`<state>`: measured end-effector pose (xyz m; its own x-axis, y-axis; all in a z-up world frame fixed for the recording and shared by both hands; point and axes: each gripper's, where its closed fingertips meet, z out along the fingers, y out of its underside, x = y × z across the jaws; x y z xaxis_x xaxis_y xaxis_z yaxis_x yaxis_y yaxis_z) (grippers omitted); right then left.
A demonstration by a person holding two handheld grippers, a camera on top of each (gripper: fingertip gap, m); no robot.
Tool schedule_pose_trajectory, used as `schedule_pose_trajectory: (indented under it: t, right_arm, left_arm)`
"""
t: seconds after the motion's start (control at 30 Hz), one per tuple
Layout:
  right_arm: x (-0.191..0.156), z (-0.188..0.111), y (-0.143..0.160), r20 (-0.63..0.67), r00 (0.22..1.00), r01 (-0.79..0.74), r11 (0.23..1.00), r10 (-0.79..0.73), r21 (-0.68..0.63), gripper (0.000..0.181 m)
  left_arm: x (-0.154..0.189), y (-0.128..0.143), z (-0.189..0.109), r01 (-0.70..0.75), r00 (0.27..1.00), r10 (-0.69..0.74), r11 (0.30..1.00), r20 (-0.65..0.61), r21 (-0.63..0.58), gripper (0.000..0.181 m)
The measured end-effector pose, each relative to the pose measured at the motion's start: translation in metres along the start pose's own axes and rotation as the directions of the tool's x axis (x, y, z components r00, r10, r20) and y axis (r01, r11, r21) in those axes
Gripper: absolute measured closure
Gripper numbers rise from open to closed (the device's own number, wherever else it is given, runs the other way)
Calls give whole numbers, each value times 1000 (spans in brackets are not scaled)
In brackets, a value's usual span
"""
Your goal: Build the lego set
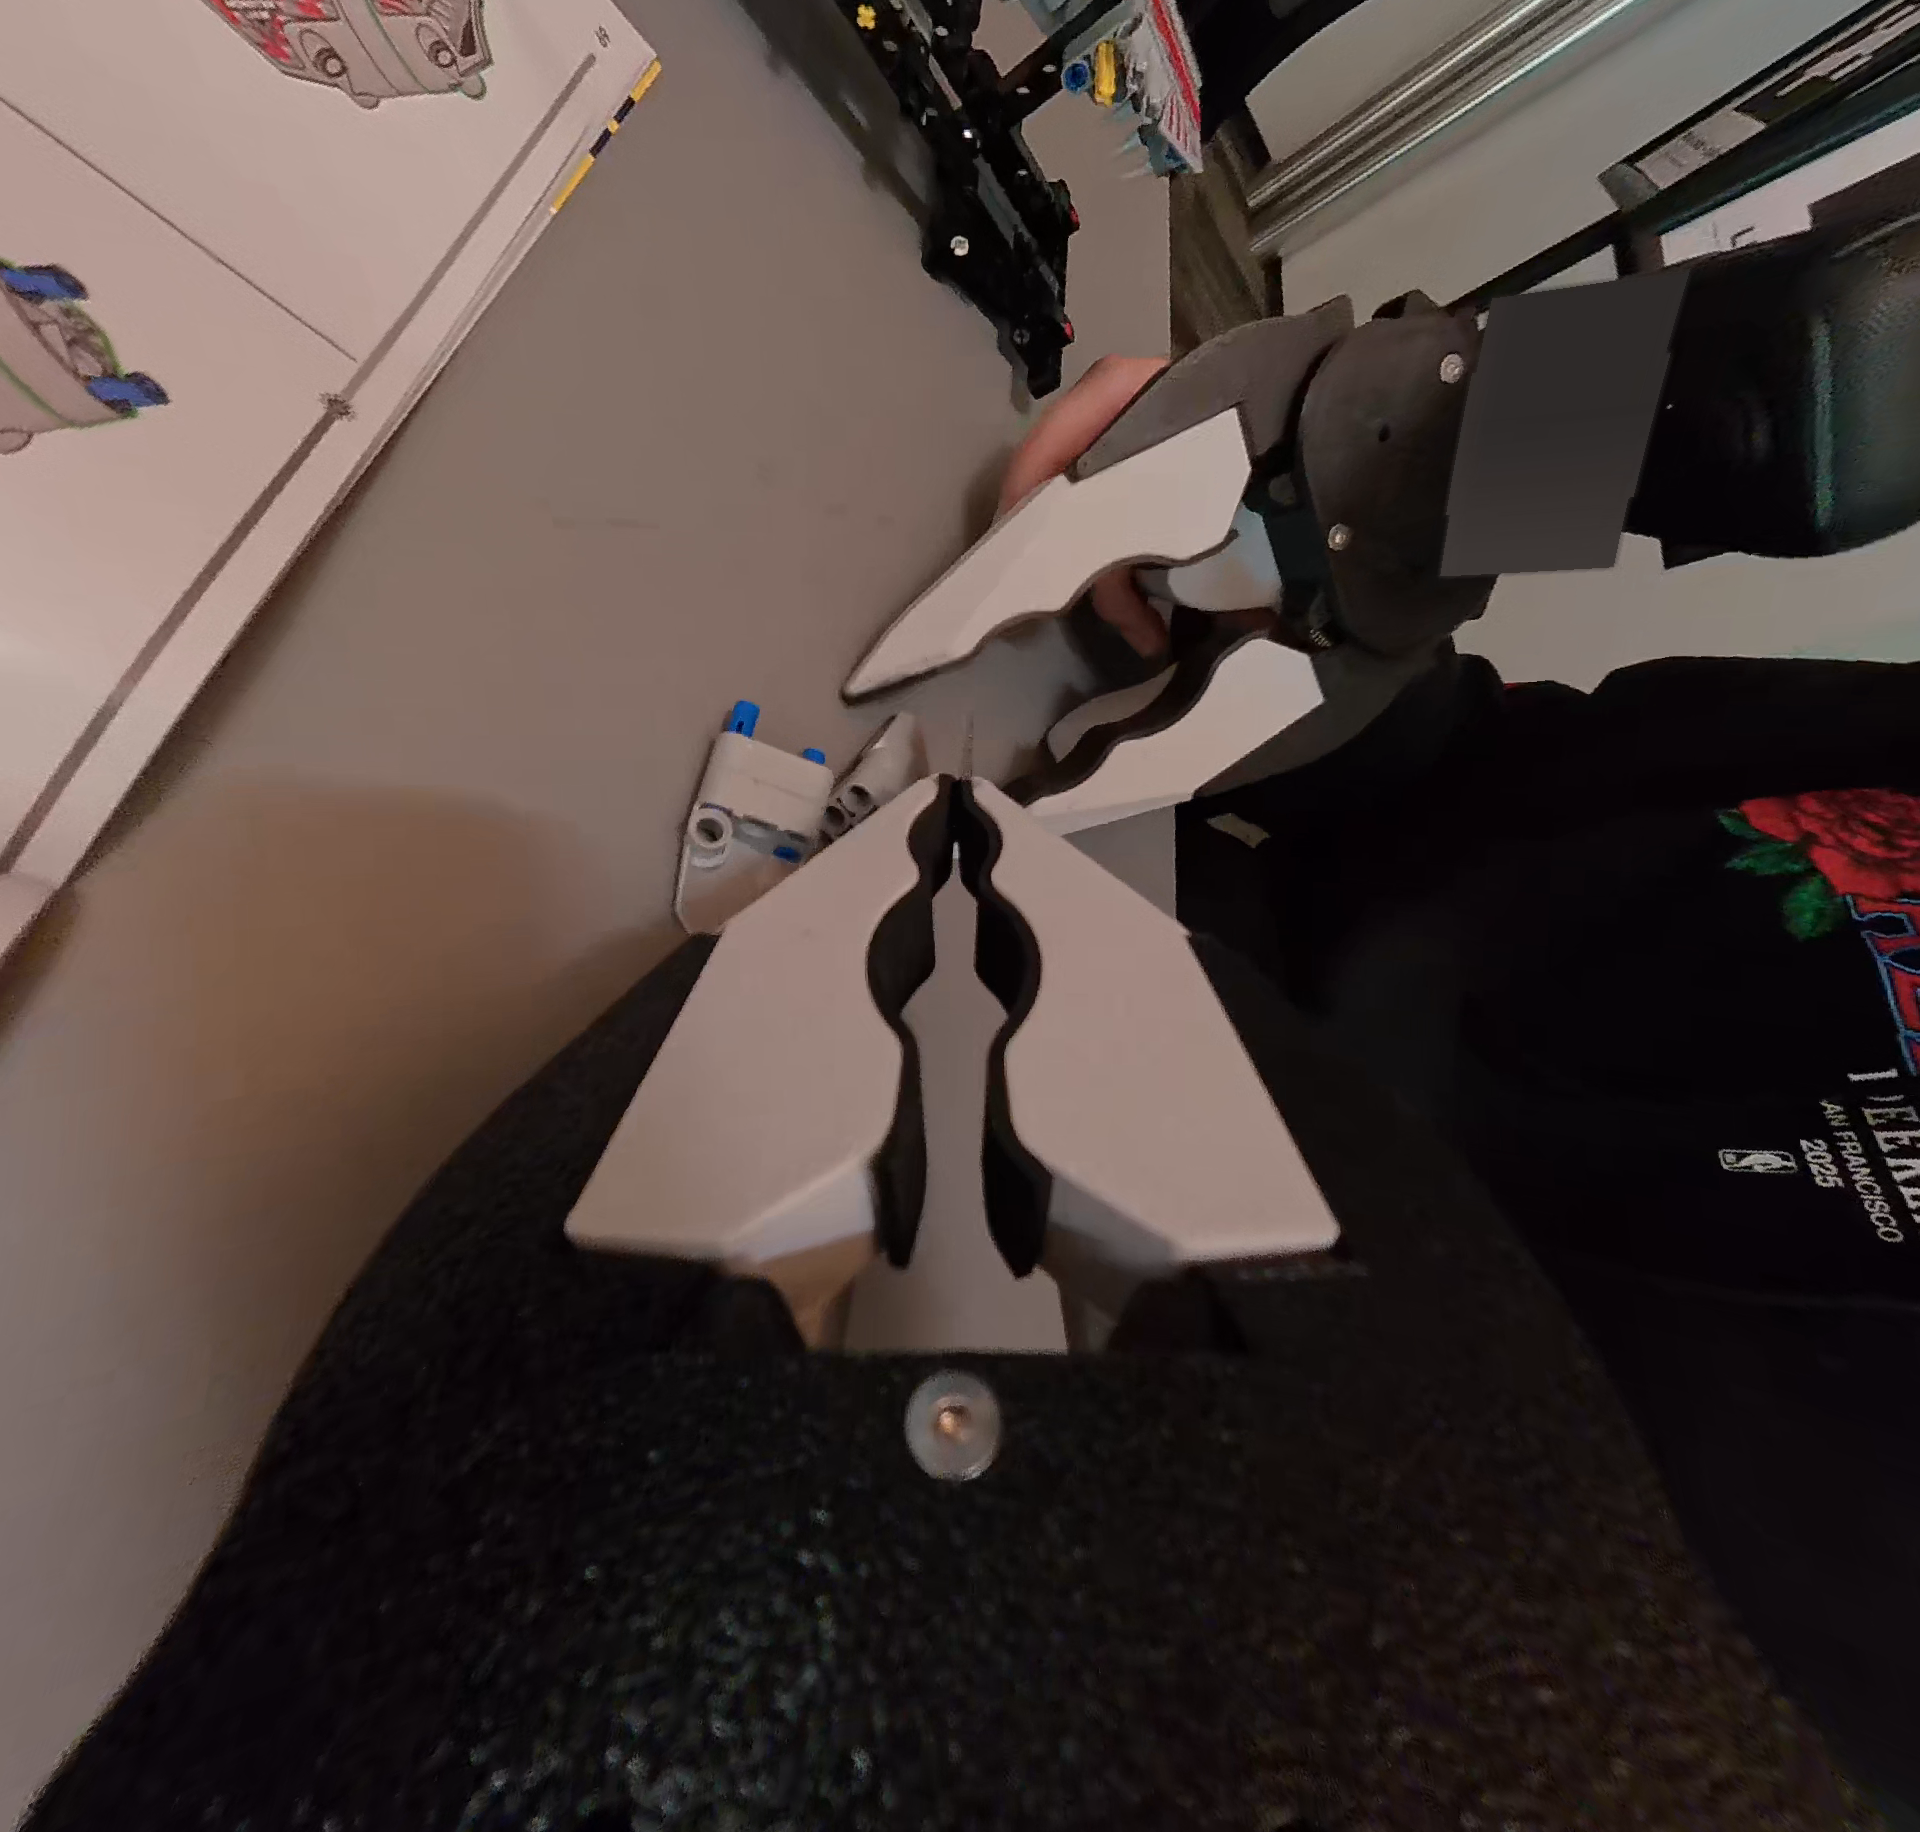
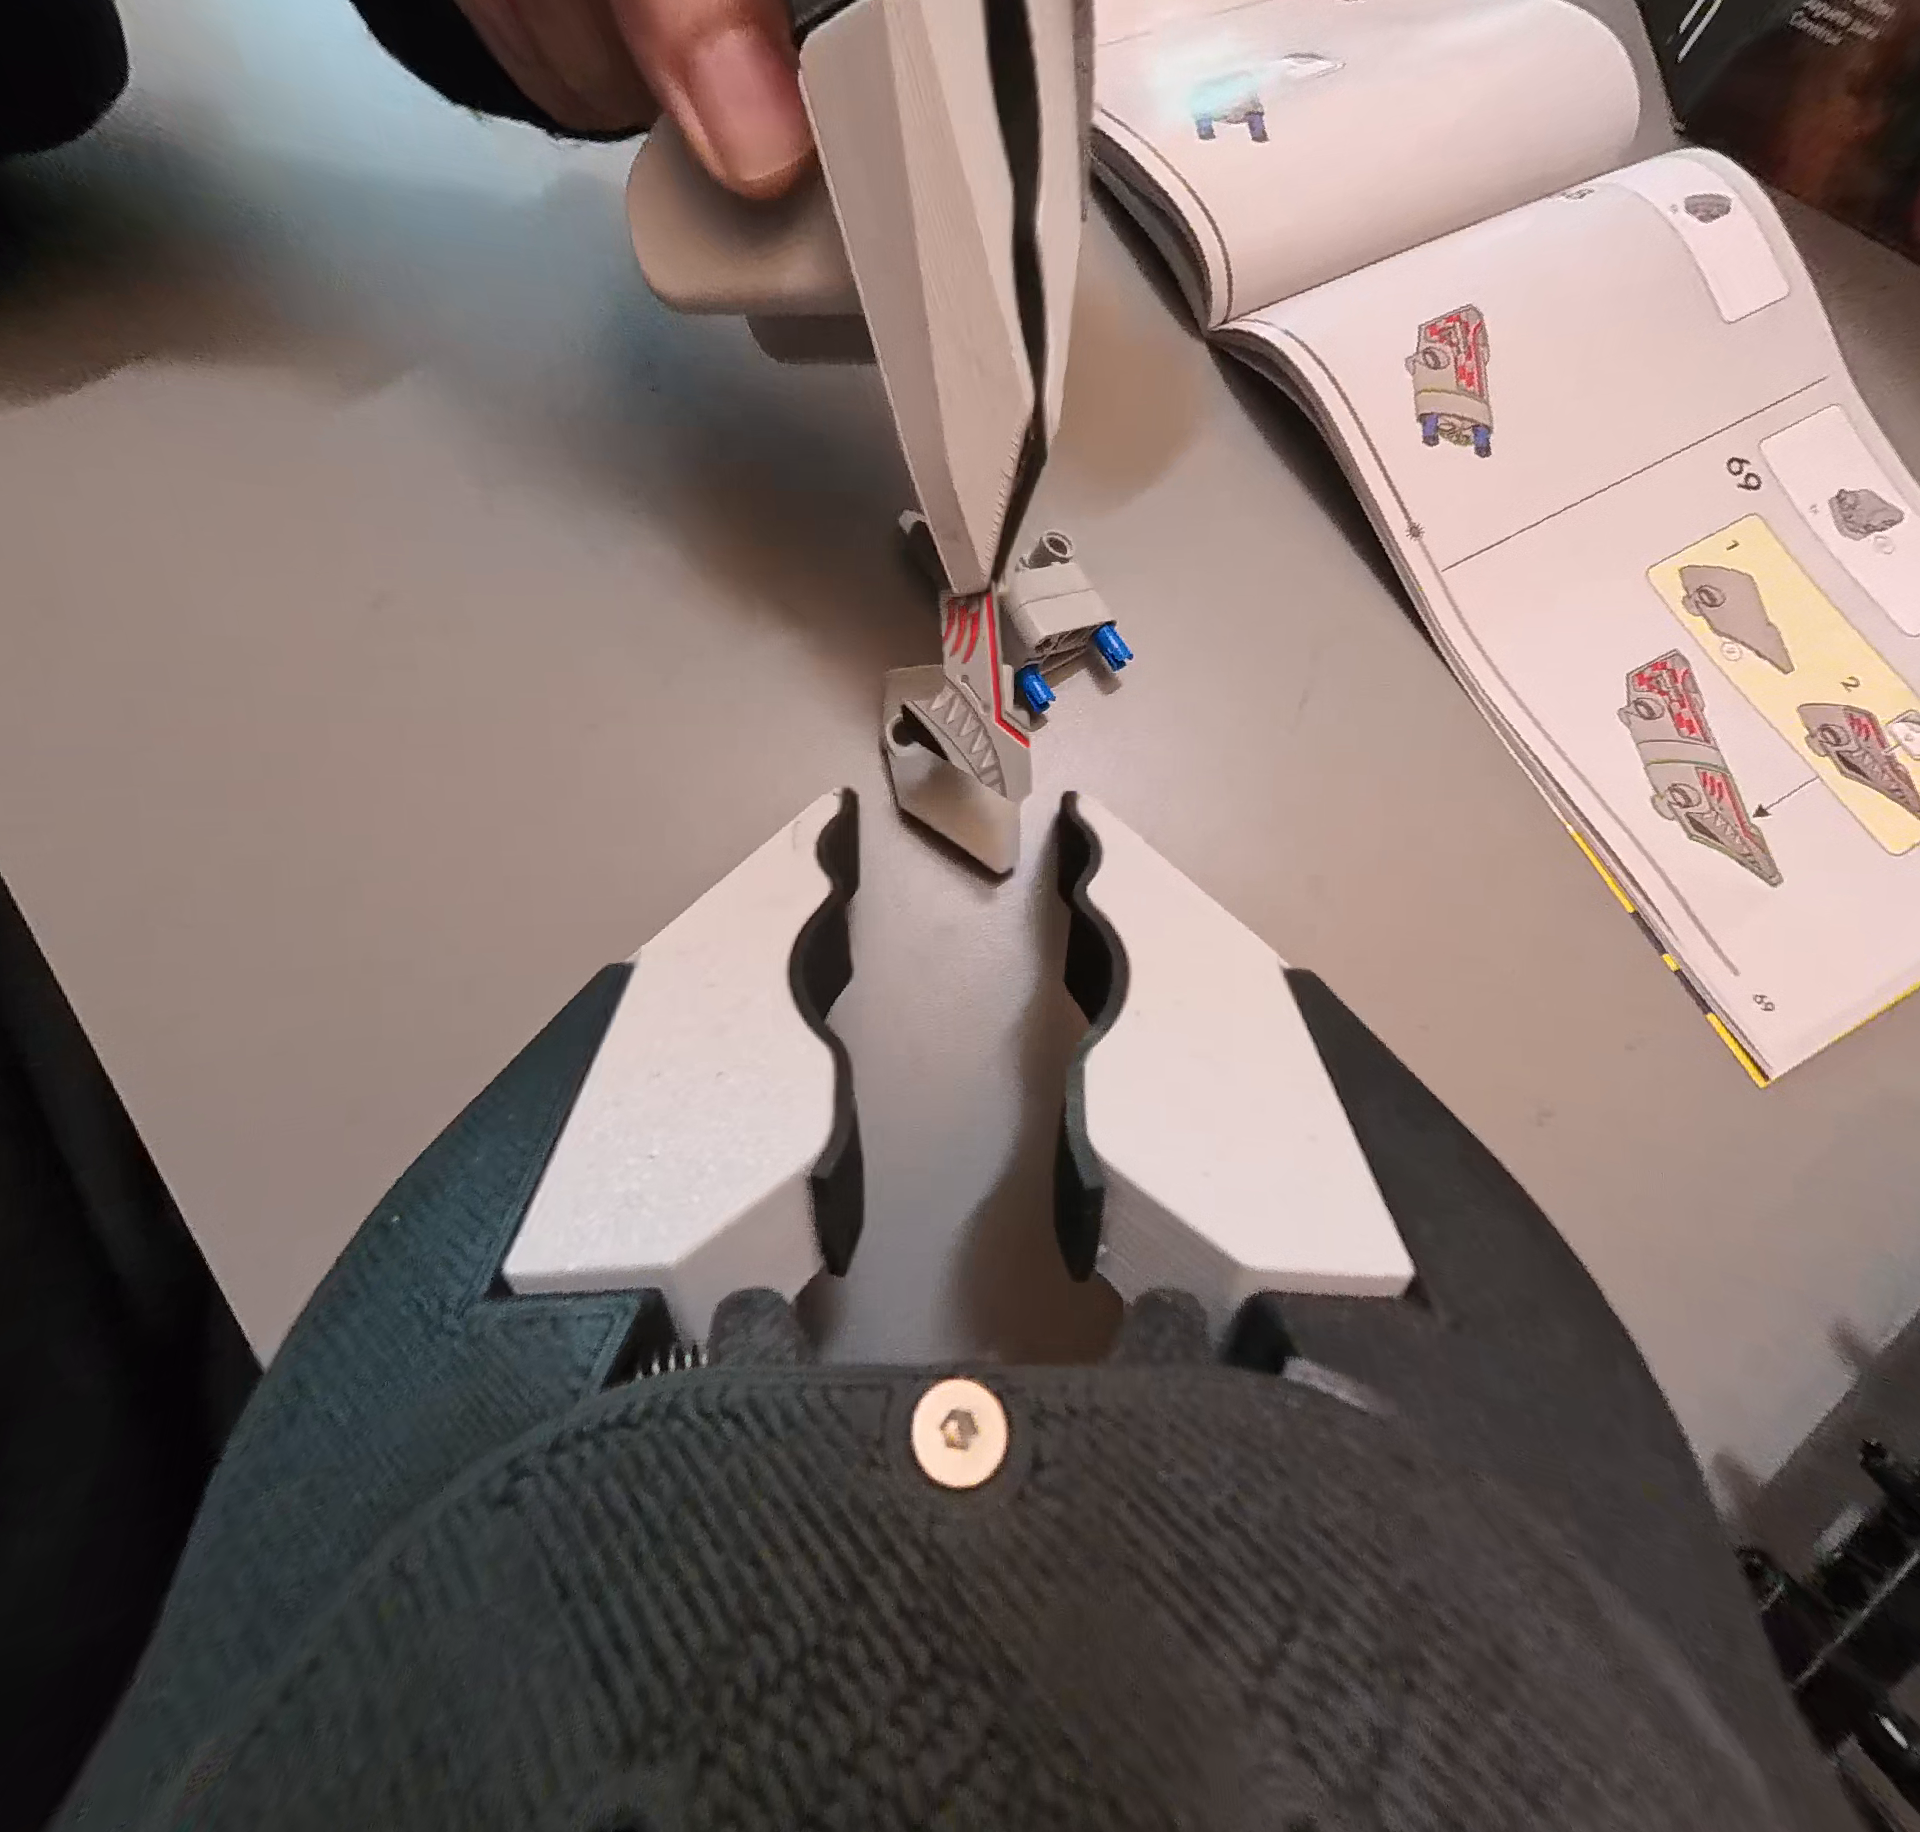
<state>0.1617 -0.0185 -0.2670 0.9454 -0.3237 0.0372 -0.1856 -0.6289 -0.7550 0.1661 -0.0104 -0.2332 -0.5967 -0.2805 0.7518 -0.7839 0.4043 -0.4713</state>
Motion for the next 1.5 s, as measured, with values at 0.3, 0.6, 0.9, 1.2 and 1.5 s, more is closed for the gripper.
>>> schedule_pose_trajectory:
  t: [0.3,0.6,0.9,1.2,1.5]
  right_arm:
    - [-2,1,-2,-49,996,70,998,-69,5,159]
    - [-2,1,-2,-17,999,34,999,-34,2,160]
    - [-1,1,-1,-17,1000,20,1000,-20,1,156]
    - [-3,0,-1,-14,1000,20,1000,-20,4,140]
    - [-3,1,-1,8,1000,-1,1000,1,0,141]
  left_arm:
    - [-4,2,4,-8,1000,9,1000,29,-27,181]
    - [-1,2,2,-36,998,37,999,44,-35,181]
    - [-3,3,4,-86,996,87,995,14,-48,181]
    - [-5,7,7,-22,997,21,1000,-74,-18,181]
    - [-8,10,10,23,994,-24,1000,-109,-11,181]
